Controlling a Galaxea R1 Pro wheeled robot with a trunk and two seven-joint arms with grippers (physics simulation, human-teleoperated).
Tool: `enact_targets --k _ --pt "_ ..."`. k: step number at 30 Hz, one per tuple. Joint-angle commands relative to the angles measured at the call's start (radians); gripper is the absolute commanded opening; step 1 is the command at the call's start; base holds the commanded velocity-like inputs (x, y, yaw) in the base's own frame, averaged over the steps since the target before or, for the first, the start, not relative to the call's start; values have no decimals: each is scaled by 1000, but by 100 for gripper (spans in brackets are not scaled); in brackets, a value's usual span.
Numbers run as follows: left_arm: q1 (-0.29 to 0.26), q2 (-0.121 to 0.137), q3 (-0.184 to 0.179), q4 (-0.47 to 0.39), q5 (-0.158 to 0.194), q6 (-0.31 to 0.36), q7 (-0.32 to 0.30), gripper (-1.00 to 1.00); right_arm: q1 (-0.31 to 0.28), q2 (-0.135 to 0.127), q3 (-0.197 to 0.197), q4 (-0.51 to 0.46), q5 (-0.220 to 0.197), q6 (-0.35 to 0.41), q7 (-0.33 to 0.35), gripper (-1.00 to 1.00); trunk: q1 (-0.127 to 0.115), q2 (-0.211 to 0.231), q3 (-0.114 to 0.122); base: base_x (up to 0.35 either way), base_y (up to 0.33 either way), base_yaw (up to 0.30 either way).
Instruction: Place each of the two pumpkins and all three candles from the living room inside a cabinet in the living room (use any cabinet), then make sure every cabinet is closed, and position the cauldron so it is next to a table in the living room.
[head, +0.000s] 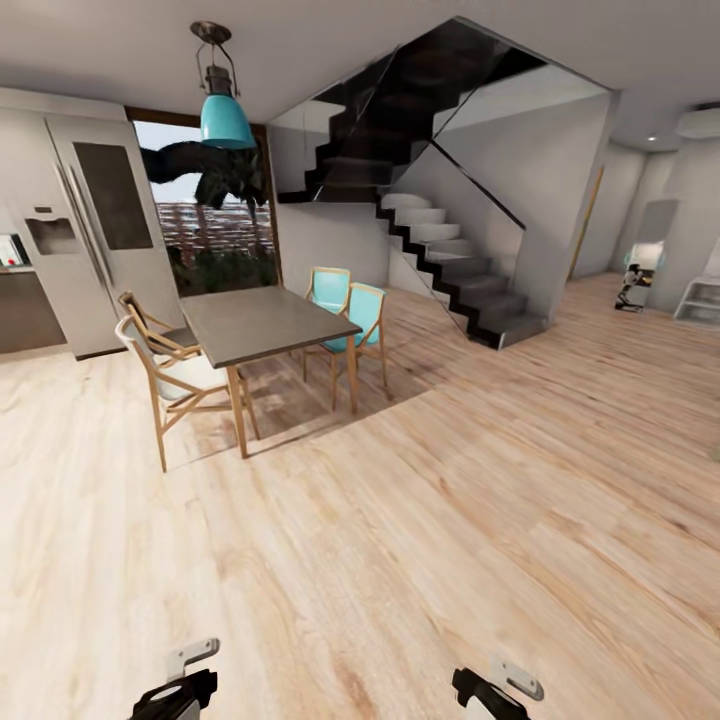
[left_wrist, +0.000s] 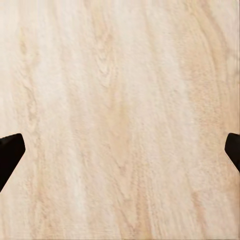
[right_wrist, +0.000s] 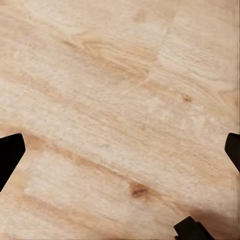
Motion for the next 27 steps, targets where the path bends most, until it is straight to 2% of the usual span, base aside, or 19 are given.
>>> enact_targets --k 1,11,27 --pt "0 0 0 0 0 0 0 100 0 0 0 0 0 0 0 100 0 0 0 0 0 -288" --pt "0 0 0 0 0 -1 0 100 0 -8 1 0 -1 -42 1 100 0 0 4 0 0 -288" --pt "0 0 0 0 0 -1 0 100 0 -9 1 0 -1 -45 3 100 0 0 4 0 0 -288"
